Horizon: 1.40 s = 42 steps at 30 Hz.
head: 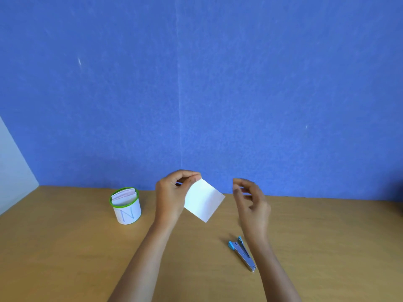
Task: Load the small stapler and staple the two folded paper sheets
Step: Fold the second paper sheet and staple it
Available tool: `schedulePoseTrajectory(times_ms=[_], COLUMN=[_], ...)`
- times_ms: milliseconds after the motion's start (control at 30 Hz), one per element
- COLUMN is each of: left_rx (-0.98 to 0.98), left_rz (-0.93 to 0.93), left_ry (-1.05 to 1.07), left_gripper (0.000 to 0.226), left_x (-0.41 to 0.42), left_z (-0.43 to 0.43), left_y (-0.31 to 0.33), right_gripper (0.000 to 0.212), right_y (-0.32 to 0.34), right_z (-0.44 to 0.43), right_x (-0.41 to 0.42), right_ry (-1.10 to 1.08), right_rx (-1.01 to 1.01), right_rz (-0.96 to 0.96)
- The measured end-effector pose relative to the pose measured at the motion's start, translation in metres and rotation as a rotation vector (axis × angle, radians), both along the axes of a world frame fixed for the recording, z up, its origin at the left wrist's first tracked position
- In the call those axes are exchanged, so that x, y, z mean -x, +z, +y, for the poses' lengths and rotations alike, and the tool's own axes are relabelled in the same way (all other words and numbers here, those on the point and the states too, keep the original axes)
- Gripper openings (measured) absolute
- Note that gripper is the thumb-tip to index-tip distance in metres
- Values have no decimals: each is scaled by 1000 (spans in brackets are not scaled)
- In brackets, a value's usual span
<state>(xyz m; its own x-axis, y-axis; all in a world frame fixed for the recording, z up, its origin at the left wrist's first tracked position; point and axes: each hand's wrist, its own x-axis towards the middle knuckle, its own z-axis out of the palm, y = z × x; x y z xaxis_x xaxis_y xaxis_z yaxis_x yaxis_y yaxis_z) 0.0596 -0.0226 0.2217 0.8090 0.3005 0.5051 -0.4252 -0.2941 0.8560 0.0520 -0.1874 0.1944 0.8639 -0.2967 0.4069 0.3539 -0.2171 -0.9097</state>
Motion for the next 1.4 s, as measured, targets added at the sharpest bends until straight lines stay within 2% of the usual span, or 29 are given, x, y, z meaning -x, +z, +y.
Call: schedulePoseTrajectory(times_ms=[100,200,300,367,467,533,600,733,867,967,1067,1167,1267,1400], left_rx=[-108,-128,-98,6,194,265,297,224,116,200,399,523,546,475], left_rz=[11,20,62,118,231,299,355,360,286,309,387,393,369,372], left_ry=[-57,-100,-100,-97,-133,-159,-181,-136,-50,-53,-113,-181,-167,-123], left_gripper=[20,14,18,22,24,27,27,19,20,21,23,12,7,7], left_x=[-2,-2,-2,-3,-3,-2,-1,-2,-5,-5,-3,-1,-1,-4], left_z=[-10,-13,-10,-6,-4,-6,-9,-9,-5,-5,-8,-12,-15,-13], left_y=[-1,-1,-2,-5,-13,-20,-28,-34,-30,-33,-38,-43,-47,-50], right_gripper=[20,16,16,12,13,12,11,12,11,7,6,5,3,3], right_y=[10,10,8,8,8,7,4,-6,-14,-17,-18,-21,-26,-29], right_z=[11,15,15,13,13,14,15,16,11,11,14,19,22,19], right_x=[-1,-3,-5,-6,-5,-4,-5,-7,-6,-5,-5,-5,-5,-7], right_ry=[146,194,192,174,201,218,192,162,272,295,284,266,275,315], right_rx=[199,187,27,-99,-392,-585,-687,-644,-500,-640,-775,-833,-826,-741], right_rz=[-44,19,103,151,228,274,289,302,354,379,399,408,407,380])
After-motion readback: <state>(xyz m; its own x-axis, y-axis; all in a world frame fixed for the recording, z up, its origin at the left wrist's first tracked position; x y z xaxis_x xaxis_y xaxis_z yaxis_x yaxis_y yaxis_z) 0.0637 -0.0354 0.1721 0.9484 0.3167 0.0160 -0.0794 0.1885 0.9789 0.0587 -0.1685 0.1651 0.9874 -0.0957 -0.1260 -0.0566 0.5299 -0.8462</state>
